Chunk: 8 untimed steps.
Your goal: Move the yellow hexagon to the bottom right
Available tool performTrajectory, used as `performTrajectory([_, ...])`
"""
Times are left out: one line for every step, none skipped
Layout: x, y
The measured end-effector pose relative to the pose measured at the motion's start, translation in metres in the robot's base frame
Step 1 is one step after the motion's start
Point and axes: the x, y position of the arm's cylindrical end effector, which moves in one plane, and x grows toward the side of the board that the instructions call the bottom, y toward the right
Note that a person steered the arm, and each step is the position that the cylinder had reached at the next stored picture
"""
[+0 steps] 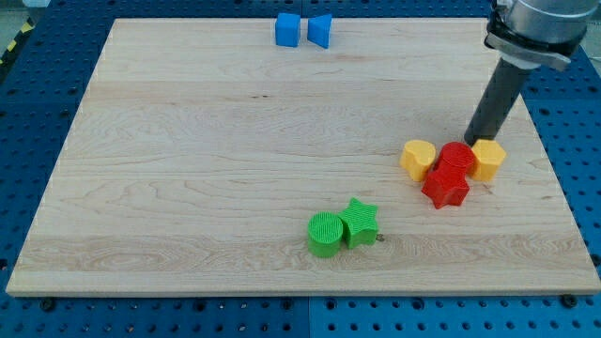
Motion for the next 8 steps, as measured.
performTrajectory([0.020, 0.000])
performTrajectory([0.030, -0.002])
performTrajectory([0.045, -0.016])
performTrajectory([0.067, -0.016])
performTrajectory([0.082, -0.016])
performTrajectory([0.090, -0.018])
performTrajectory([0.098, -0.023])
performTrajectory([0.109, -0.023])
